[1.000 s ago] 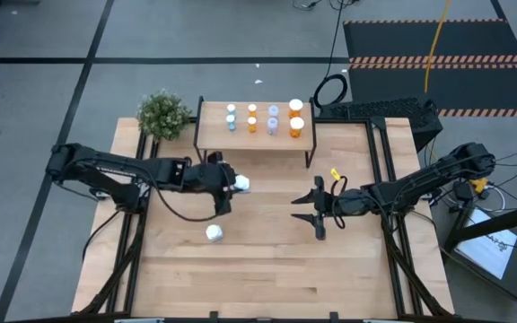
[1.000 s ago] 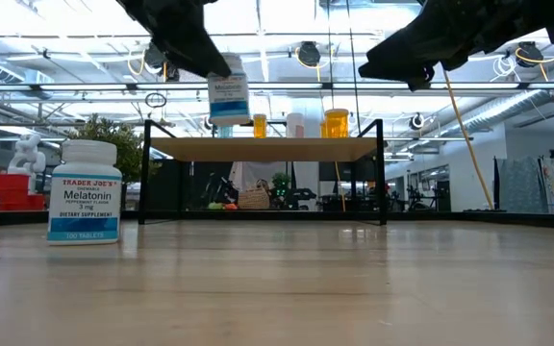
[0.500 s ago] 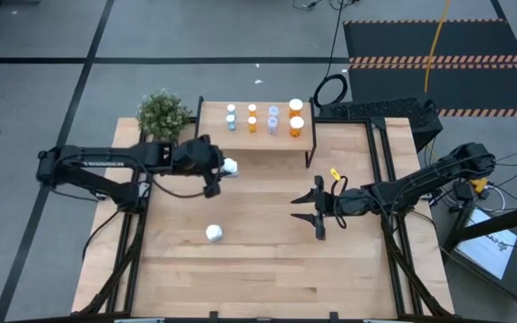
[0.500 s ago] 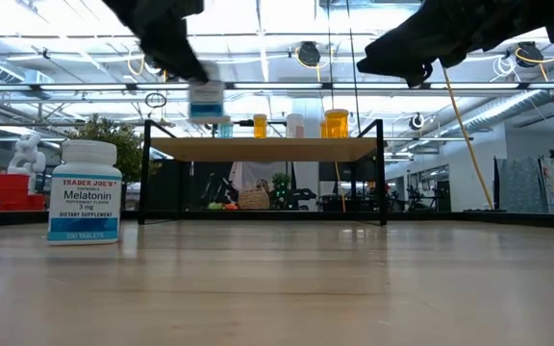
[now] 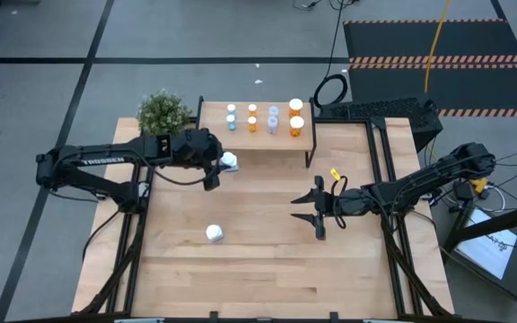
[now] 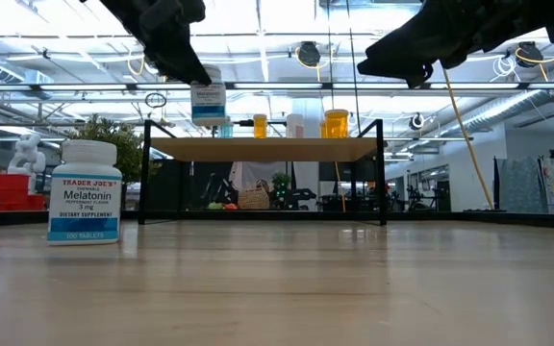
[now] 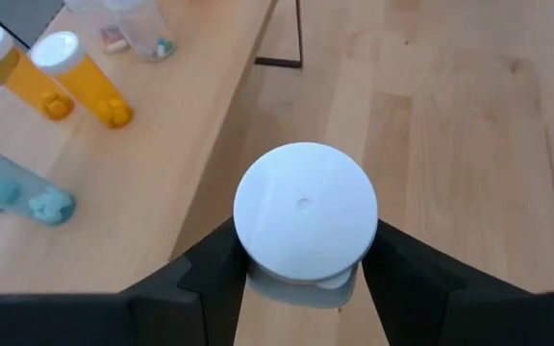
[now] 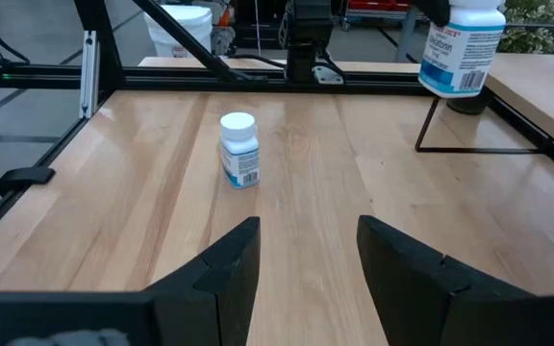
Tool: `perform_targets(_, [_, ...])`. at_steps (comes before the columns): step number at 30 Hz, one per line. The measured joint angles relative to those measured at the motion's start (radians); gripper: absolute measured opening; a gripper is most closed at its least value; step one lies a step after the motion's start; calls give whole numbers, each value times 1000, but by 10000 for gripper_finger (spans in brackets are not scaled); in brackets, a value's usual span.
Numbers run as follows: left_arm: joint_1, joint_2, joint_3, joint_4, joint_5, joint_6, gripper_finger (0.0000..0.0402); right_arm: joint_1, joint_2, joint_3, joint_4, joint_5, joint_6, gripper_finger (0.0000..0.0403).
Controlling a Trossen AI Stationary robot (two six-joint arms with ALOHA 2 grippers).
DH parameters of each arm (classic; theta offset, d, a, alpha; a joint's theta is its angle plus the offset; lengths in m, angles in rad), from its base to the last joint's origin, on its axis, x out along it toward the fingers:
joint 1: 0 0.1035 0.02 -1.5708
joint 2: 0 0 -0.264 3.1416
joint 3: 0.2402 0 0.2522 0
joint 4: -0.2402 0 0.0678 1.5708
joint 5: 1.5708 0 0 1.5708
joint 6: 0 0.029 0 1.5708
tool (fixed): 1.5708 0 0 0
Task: Pick and place medicine bottles onto shelf by color
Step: Put the right white medicine bottle on the shelf
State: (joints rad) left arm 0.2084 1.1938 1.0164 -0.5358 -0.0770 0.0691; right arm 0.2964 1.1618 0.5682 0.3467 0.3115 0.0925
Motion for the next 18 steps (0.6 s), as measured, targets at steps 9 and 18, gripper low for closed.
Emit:
perform_targets(9, [1, 0, 0, -8, 26, 11, 189, 0, 0, 0, 0, 0, 0, 169])
perform_targets(18, [1, 0, 52, -66, 28, 39, 189, 0, 0, 0, 0, 0, 0, 169])
